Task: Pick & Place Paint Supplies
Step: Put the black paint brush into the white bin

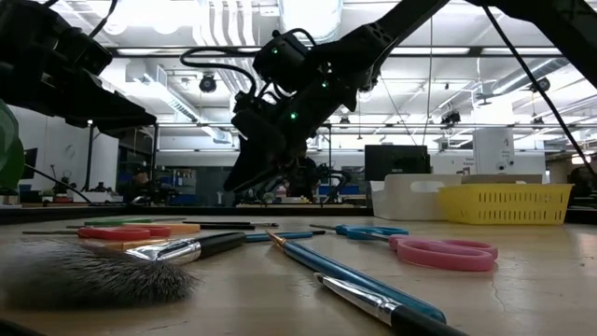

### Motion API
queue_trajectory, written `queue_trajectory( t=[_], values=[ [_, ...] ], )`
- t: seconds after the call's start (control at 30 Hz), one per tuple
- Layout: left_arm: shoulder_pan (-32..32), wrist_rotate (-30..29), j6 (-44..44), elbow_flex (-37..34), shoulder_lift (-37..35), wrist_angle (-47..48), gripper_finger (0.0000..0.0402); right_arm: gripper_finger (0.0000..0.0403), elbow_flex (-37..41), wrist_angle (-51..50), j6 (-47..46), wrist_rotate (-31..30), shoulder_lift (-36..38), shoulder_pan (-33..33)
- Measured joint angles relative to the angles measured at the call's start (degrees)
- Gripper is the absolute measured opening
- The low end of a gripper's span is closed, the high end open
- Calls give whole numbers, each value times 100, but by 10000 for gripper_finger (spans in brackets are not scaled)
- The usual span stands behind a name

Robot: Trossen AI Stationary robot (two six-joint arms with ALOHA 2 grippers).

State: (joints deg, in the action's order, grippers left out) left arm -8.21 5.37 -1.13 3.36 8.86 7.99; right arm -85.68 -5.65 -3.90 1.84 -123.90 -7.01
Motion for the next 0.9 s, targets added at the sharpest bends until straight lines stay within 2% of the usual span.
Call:
queue_trajectory(
  t=[0.5,0.9],
  values=[
    [-1,-2,0,2,0,0,169,160,265,120,-243,-54,1,53],
    [-1,-2,0,2,0,2,169,160,249,182,-325,-35,-373,151]
  ],
)
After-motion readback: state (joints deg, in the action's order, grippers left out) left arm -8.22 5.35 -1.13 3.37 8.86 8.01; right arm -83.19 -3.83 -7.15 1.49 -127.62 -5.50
